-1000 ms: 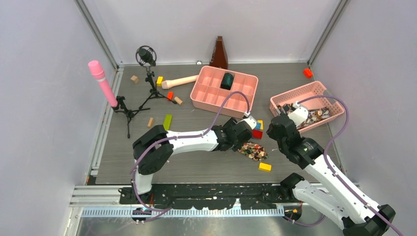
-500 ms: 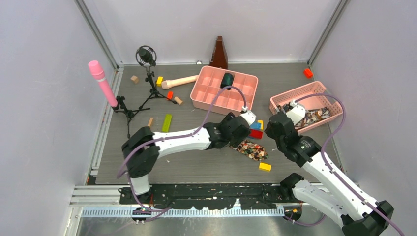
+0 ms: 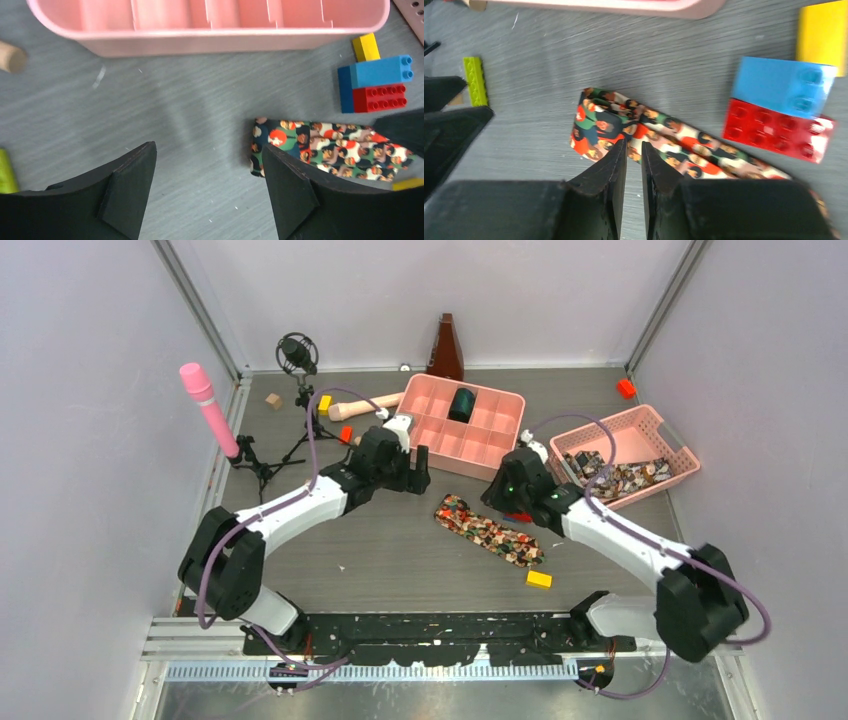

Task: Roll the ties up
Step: Roll the tie at the center of the board.

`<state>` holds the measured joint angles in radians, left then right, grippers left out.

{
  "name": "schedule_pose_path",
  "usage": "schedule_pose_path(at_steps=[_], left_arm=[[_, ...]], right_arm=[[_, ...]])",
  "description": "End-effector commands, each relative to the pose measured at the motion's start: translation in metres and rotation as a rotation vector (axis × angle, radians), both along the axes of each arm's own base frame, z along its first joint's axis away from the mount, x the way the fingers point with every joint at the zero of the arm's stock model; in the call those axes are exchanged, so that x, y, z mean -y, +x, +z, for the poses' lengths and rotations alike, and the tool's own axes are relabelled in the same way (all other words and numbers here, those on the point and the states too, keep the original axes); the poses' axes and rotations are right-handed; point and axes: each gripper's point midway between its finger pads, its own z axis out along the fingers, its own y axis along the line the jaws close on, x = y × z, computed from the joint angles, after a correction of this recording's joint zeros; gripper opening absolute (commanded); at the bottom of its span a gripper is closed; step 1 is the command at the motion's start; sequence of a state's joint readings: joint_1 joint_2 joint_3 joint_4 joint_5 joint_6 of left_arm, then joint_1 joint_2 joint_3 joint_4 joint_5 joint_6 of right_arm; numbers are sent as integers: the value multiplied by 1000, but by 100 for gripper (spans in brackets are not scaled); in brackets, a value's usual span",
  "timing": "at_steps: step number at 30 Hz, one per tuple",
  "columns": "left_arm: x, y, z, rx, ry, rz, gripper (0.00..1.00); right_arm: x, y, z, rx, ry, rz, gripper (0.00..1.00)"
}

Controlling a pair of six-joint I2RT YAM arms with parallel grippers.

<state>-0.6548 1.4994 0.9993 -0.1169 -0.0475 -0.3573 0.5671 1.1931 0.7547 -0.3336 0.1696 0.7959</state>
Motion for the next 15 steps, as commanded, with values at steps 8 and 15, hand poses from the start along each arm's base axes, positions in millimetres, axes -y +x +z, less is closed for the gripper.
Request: schedule_pose_path(at_steps=[8,15], left_arm=[[39,-15,1,-110,-325,-133,81],[43,-21,-20,-171,-327,-157,81]], right_arm=[[-75,17,-6,-74,309,123,9],[-72,9,-19,-142,279,117,3]])
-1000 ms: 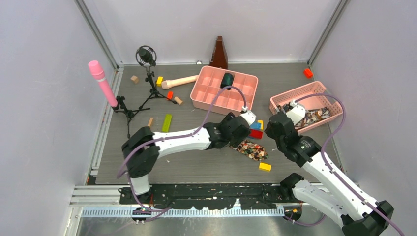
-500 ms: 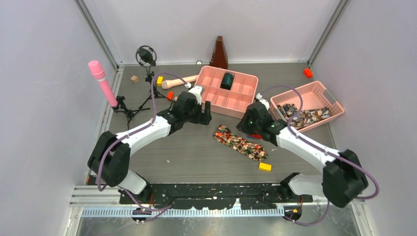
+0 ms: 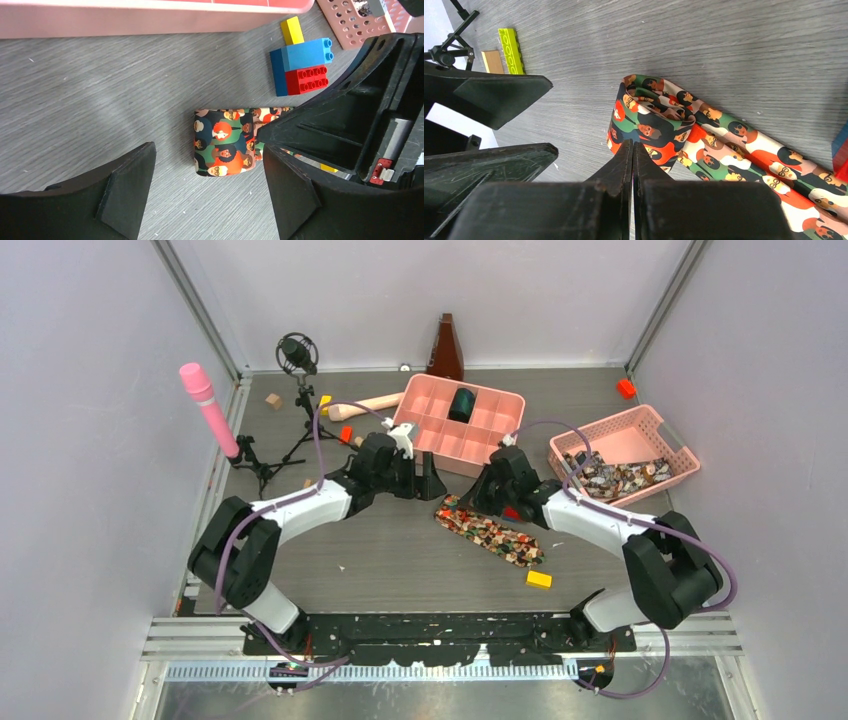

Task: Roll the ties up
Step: Roll the tie at the center of the board.

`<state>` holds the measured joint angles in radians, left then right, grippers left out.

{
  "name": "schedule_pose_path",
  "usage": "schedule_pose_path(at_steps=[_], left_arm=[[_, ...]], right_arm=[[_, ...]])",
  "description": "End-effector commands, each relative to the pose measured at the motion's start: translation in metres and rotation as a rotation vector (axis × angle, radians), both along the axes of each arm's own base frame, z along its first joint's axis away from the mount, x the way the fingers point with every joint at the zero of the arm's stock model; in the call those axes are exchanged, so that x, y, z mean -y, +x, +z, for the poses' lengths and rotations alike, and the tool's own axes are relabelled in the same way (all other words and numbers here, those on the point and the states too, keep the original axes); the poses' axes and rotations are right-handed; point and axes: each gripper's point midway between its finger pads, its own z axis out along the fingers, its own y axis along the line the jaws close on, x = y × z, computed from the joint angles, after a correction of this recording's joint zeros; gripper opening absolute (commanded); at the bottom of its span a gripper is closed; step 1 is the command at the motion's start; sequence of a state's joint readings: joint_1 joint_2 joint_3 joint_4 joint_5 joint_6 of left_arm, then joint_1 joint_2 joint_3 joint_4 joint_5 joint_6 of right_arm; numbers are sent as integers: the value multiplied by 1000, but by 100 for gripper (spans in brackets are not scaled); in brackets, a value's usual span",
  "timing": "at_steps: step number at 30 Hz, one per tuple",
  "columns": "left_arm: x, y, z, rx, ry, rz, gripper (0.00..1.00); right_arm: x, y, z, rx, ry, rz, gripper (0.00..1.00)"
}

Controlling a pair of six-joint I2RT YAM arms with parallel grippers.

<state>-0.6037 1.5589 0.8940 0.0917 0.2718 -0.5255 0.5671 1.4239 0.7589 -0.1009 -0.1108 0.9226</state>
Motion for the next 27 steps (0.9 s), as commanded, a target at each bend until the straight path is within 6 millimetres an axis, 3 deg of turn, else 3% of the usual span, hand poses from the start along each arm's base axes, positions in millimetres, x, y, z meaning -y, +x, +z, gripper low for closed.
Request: schedule_pose_path(at_steps=[1,10,18,27], left_arm=[[10,0,-1,-8,-55,-36,81],[16,-4,-16,-53,-58,-72,80],[23,-6,-32,-99,-62,-104,77],[32,-8,-35,-120,-97,-137,77]], right_arm=[[-5,3,9,-3,27,-2,2],[2,-9,-4,-60,-15,11,1],[1,-7,-18,-87,-30,11,0],[4,-10,-25,-109,-53,11,0]])
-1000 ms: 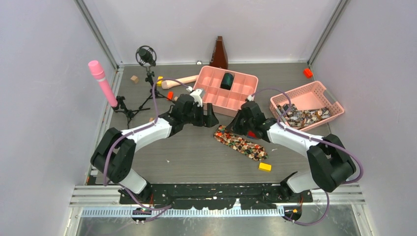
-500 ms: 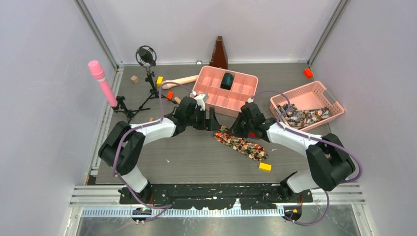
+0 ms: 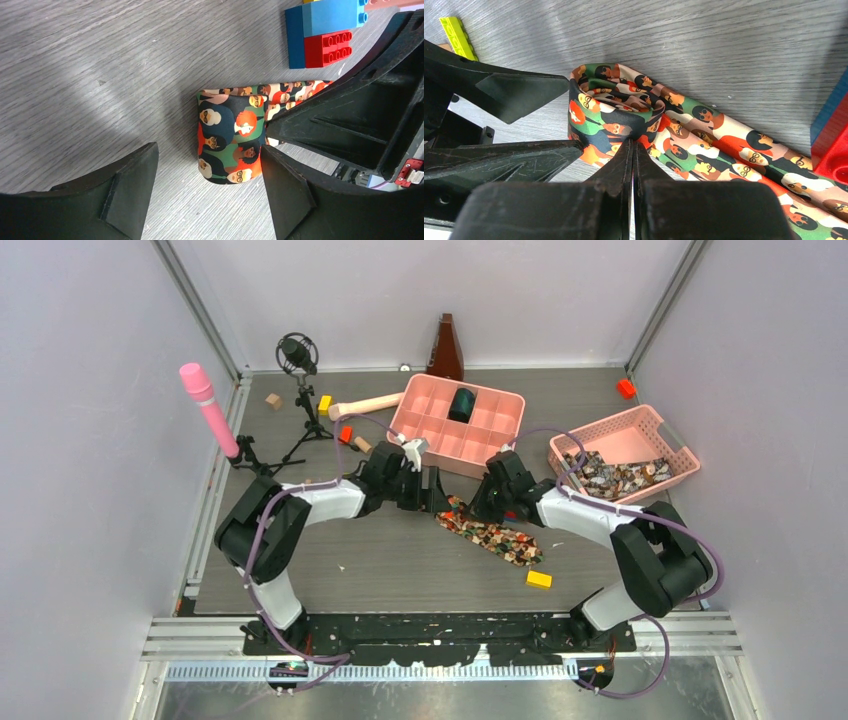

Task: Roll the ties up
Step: Roll the tie at the center of the board.

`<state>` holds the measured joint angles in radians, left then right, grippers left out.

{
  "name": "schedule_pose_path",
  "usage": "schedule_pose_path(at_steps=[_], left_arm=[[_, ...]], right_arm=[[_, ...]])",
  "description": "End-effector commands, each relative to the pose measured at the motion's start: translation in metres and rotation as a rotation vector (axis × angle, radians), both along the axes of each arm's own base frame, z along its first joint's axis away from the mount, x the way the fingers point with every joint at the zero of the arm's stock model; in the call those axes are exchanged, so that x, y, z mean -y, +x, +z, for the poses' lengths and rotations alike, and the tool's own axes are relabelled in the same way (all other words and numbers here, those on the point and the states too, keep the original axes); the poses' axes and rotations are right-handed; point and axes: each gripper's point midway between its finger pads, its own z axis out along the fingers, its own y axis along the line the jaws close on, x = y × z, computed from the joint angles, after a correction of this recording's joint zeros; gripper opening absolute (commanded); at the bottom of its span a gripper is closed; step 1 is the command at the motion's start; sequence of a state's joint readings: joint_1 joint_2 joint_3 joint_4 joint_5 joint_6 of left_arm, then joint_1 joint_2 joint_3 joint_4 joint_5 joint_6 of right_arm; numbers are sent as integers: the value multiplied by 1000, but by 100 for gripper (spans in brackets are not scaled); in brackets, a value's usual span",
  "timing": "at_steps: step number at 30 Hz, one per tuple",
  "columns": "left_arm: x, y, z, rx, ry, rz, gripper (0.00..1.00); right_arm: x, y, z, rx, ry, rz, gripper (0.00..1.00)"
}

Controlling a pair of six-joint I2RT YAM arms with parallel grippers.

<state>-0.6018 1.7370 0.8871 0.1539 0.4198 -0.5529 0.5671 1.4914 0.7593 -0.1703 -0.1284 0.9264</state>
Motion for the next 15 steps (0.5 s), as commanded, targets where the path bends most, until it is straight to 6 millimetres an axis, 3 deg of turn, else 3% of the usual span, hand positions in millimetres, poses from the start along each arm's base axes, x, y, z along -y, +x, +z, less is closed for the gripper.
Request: schedule_pose_path(at_steps=[1,15], left_arm=[[17,10,22,44,-92,-31,77],[31,-1,9,-18,-119,-60,72]], right_arm=[[-3,5,6,13,7,2,0],[-2,5,8,19,8,1,0]])
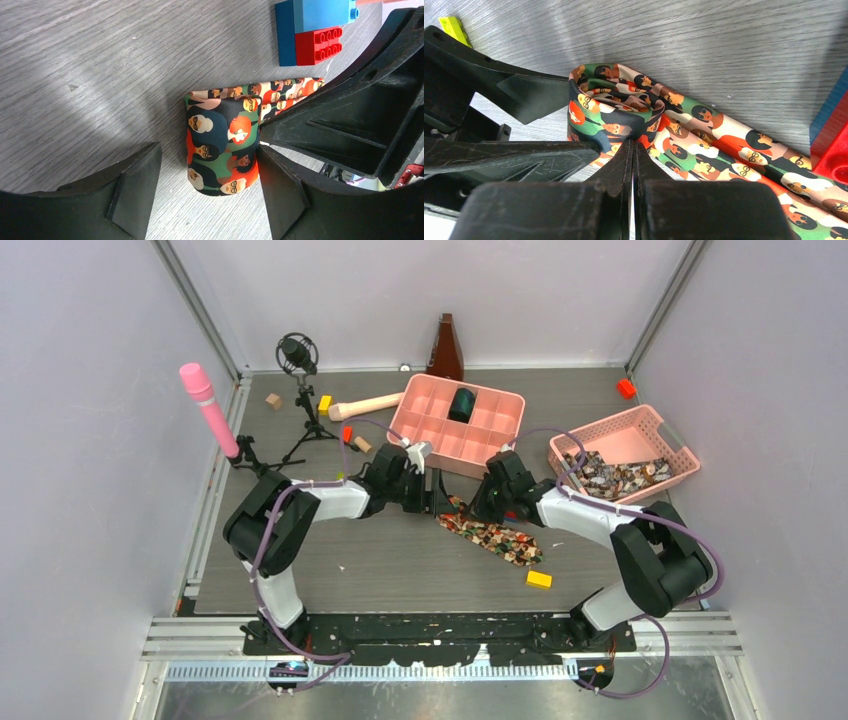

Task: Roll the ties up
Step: Roll the tie at the center of the board.

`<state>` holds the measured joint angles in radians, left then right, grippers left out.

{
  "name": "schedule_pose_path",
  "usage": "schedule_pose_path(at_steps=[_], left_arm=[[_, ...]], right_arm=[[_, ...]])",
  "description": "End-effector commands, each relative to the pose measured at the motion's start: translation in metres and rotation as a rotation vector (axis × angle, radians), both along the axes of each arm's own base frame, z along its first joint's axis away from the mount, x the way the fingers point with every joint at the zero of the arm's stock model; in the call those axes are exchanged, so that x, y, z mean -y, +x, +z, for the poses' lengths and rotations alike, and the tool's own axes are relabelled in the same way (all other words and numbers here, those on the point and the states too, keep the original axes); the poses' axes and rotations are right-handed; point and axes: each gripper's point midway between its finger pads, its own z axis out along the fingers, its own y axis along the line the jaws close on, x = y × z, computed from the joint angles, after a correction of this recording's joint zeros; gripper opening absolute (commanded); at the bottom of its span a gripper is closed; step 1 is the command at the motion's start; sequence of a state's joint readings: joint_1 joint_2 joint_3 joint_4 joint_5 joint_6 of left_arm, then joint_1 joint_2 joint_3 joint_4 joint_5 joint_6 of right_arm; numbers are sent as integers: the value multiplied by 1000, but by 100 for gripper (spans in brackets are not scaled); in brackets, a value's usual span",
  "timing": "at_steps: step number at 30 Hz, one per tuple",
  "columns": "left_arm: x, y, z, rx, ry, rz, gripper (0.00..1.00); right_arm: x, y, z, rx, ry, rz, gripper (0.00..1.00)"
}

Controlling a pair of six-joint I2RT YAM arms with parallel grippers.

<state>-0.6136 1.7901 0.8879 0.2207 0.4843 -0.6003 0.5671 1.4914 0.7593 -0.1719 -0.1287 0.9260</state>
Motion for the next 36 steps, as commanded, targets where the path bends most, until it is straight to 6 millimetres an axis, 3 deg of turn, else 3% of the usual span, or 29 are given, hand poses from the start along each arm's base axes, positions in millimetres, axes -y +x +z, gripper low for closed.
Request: schedule_pose_path(at_steps=[1,9,22,27,33,36], left_arm=[[18,6,13,26,-66,-26,71],[26,3,10,8,-83,-51,62],[35,-5,7,-11,-91,-78,60],[38,-6,8,-15,-100,-85,50],[33,-4,17,8,-76,-76,47],[25,-2,19,33,-21,-57,46]], right_arm=[[-2,5,8,21,10,1,0],[-2,5,9,25,12,-3,0],[-2,4,7,25,19,-1,0],[-1,4,7,25,17,-2,0],[0,6,19,65,24,-6,2],[1,9,28,105,28,-7,7]])
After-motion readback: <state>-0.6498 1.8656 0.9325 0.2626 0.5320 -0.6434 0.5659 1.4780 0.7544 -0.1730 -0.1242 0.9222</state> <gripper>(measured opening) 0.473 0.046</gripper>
